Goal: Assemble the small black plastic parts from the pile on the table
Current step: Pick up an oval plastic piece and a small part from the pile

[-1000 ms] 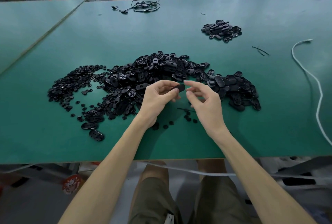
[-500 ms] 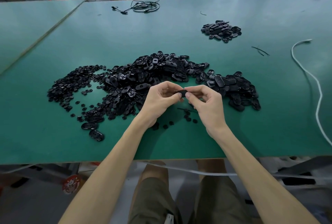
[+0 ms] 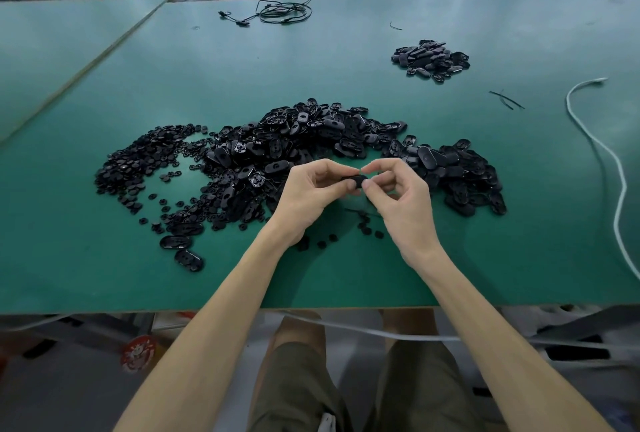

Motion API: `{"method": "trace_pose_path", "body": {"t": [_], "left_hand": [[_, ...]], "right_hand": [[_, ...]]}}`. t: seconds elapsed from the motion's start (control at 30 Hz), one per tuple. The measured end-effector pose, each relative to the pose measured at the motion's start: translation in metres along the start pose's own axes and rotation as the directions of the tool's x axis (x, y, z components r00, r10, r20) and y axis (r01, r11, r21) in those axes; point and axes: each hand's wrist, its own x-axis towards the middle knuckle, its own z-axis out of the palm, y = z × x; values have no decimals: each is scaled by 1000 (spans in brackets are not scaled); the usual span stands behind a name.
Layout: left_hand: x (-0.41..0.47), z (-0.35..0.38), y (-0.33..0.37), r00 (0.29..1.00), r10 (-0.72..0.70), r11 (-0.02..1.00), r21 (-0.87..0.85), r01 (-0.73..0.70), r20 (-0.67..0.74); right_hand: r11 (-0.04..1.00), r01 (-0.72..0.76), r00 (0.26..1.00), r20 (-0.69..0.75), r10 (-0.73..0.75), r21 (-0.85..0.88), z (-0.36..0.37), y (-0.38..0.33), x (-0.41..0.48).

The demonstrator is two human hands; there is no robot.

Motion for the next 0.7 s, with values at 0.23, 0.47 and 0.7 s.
{"method": "trace_pose_path", "body": {"t": [0.23, 0.47, 0.7], "left_hand": [[-2, 2, 1, 1000, 15, 999, 31, -15, -8], [-3, 3, 2, 1000, 18, 1000, 23, -18, -11], [-1, 3, 1, 999, 34, 999, 44, -33, -25]], "right_hand": [[997, 13, 999, 40, -11, -70, 2, -3, 1], [998, 10, 999, 40, -8, -56, 2, -5, 0], [999, 44, 999, -6, -44, -16, 1, -5, -1]]}}
